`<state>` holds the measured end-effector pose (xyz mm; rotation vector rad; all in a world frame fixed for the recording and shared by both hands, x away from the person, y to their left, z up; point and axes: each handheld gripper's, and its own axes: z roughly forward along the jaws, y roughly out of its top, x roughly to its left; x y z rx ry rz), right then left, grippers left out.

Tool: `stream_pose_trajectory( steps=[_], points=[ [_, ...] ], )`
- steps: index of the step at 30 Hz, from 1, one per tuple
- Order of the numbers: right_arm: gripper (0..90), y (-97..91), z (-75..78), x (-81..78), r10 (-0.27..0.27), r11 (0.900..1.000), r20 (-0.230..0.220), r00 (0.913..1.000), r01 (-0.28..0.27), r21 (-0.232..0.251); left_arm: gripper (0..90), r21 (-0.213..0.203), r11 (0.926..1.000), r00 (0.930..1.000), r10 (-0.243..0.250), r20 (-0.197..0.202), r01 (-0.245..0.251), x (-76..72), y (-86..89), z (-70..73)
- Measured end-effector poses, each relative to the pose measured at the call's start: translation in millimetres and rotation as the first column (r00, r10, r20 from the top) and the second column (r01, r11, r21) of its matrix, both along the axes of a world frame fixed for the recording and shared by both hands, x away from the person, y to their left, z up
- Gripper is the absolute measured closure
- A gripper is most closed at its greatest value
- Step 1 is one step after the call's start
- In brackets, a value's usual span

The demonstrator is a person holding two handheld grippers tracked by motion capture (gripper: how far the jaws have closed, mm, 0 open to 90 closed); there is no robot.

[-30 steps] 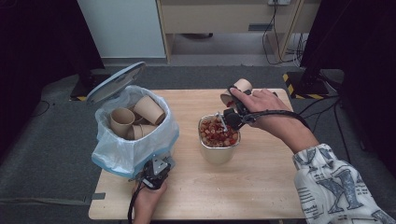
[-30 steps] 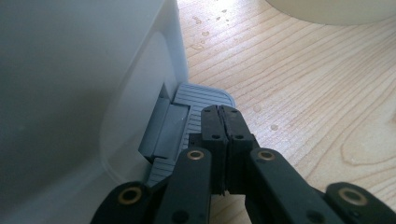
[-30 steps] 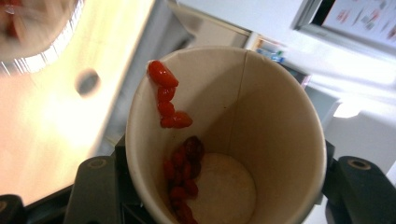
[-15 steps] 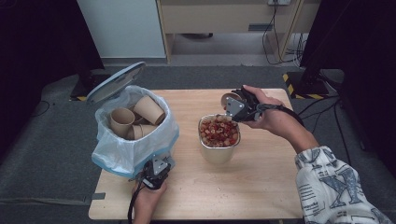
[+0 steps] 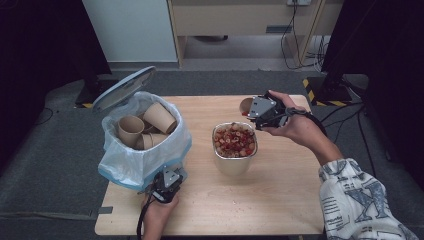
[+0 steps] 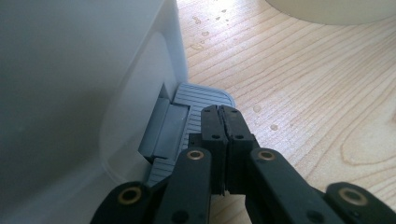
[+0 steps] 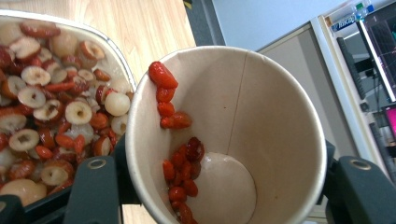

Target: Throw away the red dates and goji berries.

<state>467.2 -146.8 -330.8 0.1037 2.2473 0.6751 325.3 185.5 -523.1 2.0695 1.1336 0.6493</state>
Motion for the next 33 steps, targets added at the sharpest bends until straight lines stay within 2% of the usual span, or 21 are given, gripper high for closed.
stream_pose_trajectory(
  steps=[5, 12, 19, 33],
  points=[
    [36.9, -5.6, 2.8, 1.5, -0.011, 0.9968, -0.044, 0.9990, 0.014, 0.079, 88.1, 0.007, 1.0000, 1.0000, -0.001, -0.002, 0.001, 0.0, 0.3, 0.2],
    [36.9, -12.4, 3.5, 3.4, -0.022, 0.9930, -0.075, 0.9970, 0.031, 0.114, 88.1, 0.005, 1.0000, 1.0000, -0.002, -0.002, 0.002, 0.0, 0.3, 0.3],
    [36.9, -21.3, 4.2, 6.5, -0.038, 0.9839, -0.118, 0.9923, 0.058, 0.169, 88.0, 0.005, 1.0000, 1.0000, -0.002, -0.002, 0.002, 0.1, 0.3, 0.2],
    [36.9, -35.6, 6.1, 9.7, -0.055, 0.9672, -0.182, 0.9818, 0.098, 0.235, 88.0, 0.007, 1.0000, 1.0000, -0.004, -0.004, 0.004, 0.2, 0.7, 0.4]
  ],
)
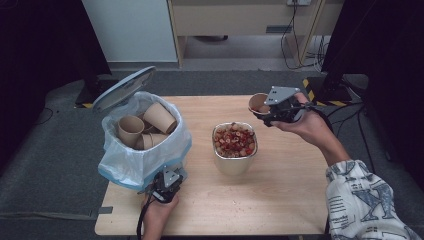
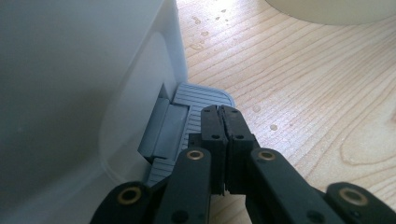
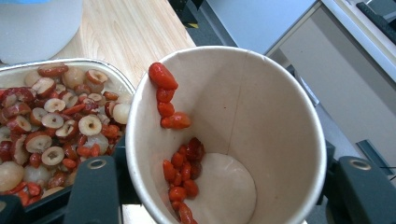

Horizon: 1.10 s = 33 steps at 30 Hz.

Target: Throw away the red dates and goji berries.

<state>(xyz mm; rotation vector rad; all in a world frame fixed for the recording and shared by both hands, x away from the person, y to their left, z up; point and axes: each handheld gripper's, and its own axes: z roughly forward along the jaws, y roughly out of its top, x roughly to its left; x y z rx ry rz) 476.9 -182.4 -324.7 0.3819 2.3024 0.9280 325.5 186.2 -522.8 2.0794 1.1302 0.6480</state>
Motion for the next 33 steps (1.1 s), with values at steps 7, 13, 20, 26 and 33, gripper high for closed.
stream_pose_trajectory(
  steps=[7, 13, 20, 26, 33],
  points=[
    [36.9, -6.4, 1.3, 0.5, -0.008, 0.9997, -0.027, 0.9996, 0.009, 0.025, 88.0, 0.000, 1.0000, 1.0000, 0.000, 0.001, 0.000, 0.0, -0.1, 0.0],
    [36.9, -12.2, 2.2, 1.9, -0.008, 0.9985, -0.056, 0.9984, 0.012, 0.054, 87.9, 0.001, 1.0000, 1.0000, 0.000, 0.001, 0.000, -0.1, -0.3, -0.1],
    [36.9, -18.7, 2.9, 4.9, -0.017, 0.9944, -0.094, 0.9955, 0.026, 0.103, 87.9, 0.002, 1.0000, 1.0000, -0.001, 0.002, 0.001, -0.2, -0.3, -0.1],
    [36.8, -22.1, 2.3, 7.6, -0.022, 0.9919, -0.111, 0.9936, 0.036, 0.122, 87.9, 0.002, 1.0000, 1.0000, -0.001, 0.002, 0.001, -0.1, -0.3, -0.1],
    [36.6, -26.0, 2.5, 9.6, -0.026, 0.9892, -0.127, 0.9916, 0.043, 0.140, 87.9, 0.002, 1.0000, 1.0000, -0.001, 0.002, 0.001, -0.2, -0.3, -0.1]
  ],
)
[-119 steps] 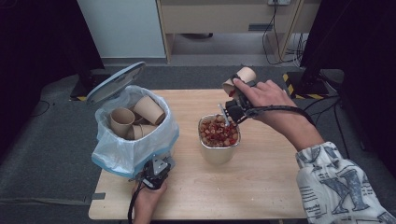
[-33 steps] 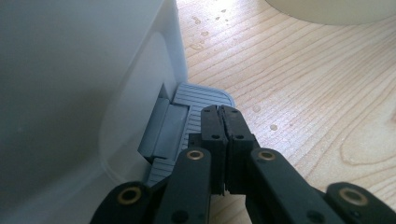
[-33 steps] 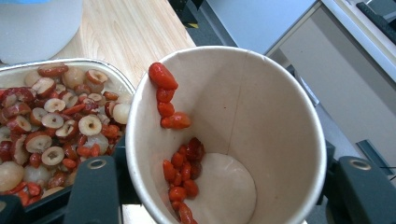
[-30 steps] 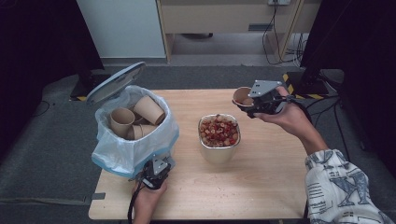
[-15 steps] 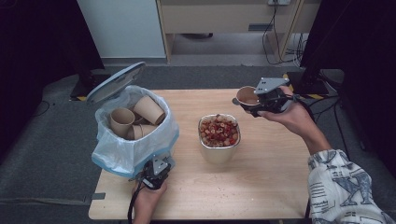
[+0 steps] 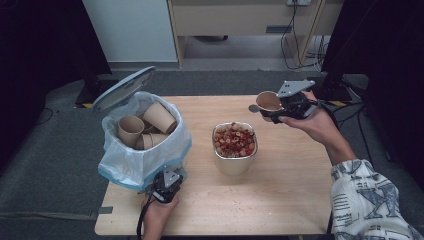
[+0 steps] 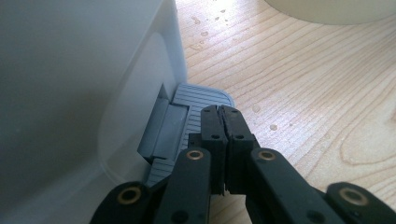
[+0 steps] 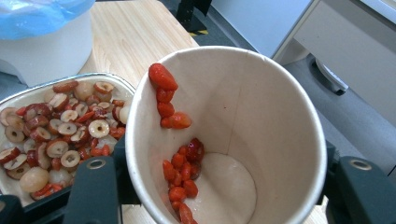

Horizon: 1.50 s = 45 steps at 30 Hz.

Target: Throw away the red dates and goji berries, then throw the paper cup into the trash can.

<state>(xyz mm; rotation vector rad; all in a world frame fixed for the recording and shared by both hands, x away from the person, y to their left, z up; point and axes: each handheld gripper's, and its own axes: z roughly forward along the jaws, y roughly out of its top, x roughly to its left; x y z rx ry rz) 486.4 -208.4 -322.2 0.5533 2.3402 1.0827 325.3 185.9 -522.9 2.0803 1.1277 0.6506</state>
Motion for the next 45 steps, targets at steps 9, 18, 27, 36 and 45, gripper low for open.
stream_pose_trajectory(
  steps=[9, 18, 27, 36, 45],
  points=[
    [36.5, -5.3, 1.9, 9.2, -0.002, 0.9972, -0.069, 0.9976, 0.007, 0.074, 87.9, 0.002, 1.0000, 1.0000, -0.001, 0.001, 0.001, 0.0, -0.2, 0.0],
    [36.4, 2.9, 8.4, 8.8, 0.027, 0.9941, -0.092, 0.9954, -0.017, 0.107, 87.8, 0.002, 1.0000, 1.0000, 0.001, 0.004, -0.001, -0.1, -0.7, -0.2],
    [36.2, 21.9, 17.5, 5.9, 0.068, 0.9899, -0.118, 0.9907, -0.052, 0.132, 87.8, 0.005, 1.0000, 1.0000, 0.000, 0.005, 0.000, -0.2, -1.0, -0.2],
    [35.9, 39.9, 22.5, 4.6, 0.103, 0.9863, -0.138, 0.9851, -0.083, 0.143, 87.6, 0.011, 0.9999, 0.9999, -0.005, 0.010, 0.005, 0.1, -1.0, 0.0],
    [36.0, 47.8, 25.2, 3.7, 0.123, 0.9814, -0.158, 0.9798, -0.096, 0.166, 87.6, 0.004, 1.0000, 1.0000, -0.003, 0.007, 0.003, -0.1, -1.4, -0.3]
  ],
)
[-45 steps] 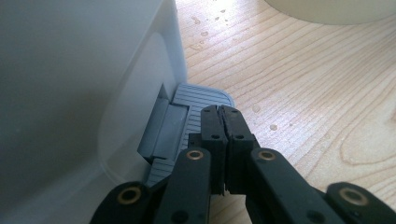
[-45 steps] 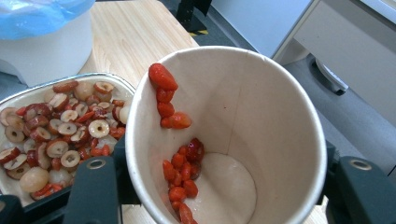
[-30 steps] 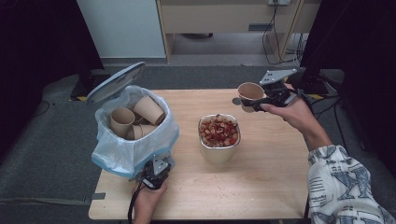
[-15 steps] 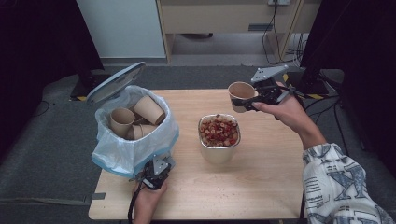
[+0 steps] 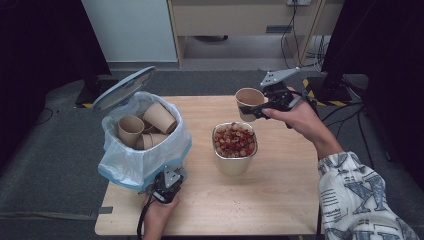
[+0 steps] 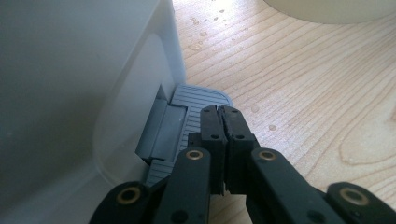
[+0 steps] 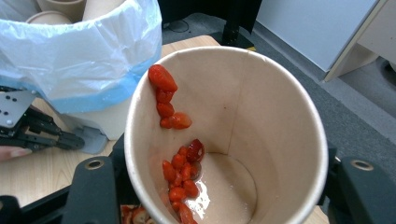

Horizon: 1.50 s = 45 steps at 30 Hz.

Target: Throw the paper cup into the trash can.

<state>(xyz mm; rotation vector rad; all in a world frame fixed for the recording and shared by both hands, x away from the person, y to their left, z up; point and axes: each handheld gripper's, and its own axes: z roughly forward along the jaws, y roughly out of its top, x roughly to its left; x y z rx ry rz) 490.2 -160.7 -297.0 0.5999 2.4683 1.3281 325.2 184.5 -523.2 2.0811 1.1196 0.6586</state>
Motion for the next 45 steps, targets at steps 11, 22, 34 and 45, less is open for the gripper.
stream_pose_trajectory(
  steps=[11, 22, 34, 45],
  points=[
    [36.0, 15.3, 4.0, -1.1, 0.013, 0.9997, -0.029, 0.9995, -0.012, 0.019, 87.6, 0.005, 1.0000, 1.0000, -0.002, -0.001, 0.002, -0.1, -0.1, 0.1],
    [36.2, 40.8, 12.6, -5.6, 0.036, 0.9992, -0.039, 0.9986, -0.035, 0.021, 87.6, 0.003, 1.0000, 1.0000, -0.002, -0.001, 0.002, -0.1, 0.0, 0.1],
    [36.2, 55.9, 18.5, -8.9, 0.061, 0.9980, -0.053, 0.9967, -0.060, 0.023, 87.6, 0.005, 1.0000, 1.0000, -0.003, -0.001, 0.003, 0.0, -0.1, 0.1],
    [36.2, 80.0, 36.6, -15.2, 0.078, 0.9954, -0.060, 0.9952, -0.074, 0.060, 87.6, 0.006, 1.0000, 1.0000, -0.003, -0.002, 0.003, -0.1, -0.3, 0.2]
  ],
)
